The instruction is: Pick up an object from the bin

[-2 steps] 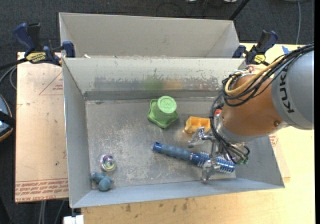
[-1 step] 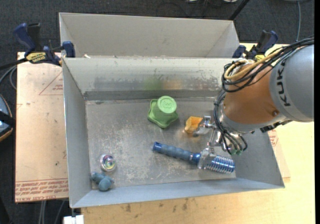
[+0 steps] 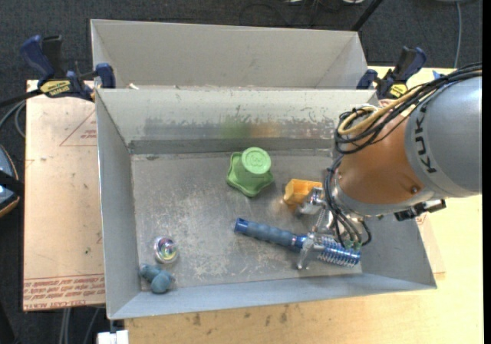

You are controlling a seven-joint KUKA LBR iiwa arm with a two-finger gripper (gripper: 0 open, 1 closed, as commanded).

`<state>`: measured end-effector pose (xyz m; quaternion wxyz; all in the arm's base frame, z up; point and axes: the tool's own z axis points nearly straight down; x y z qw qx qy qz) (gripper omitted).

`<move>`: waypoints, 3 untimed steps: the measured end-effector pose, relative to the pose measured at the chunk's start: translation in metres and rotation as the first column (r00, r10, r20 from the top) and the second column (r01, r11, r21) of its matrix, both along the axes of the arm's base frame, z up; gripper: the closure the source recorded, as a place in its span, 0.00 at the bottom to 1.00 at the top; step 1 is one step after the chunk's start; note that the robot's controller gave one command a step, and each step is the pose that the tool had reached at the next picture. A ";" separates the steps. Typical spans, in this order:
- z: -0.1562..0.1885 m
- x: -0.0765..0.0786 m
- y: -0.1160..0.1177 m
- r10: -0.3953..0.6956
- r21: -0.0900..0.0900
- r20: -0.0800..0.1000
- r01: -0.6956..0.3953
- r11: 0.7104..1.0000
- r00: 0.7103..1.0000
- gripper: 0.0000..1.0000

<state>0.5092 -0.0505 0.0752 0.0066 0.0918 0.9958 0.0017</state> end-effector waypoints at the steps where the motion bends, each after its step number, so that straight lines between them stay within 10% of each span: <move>1: 0.001 -0.020 0.039 0.130 -0.009 0.010 -0.130 0.992 0.991 0.00; 2: 0.001 -0.021 0.040 0.131 -0.004 0.005 -0.131 0.991 0.991 1.00; 3: 0.014 -0.020 0.041 0.130 -0.001 -0.011 -0.130 0.992 0.992 1.00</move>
Offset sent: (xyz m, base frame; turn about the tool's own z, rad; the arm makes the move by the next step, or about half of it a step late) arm -0.0272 0.0405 -0.0052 -0.1341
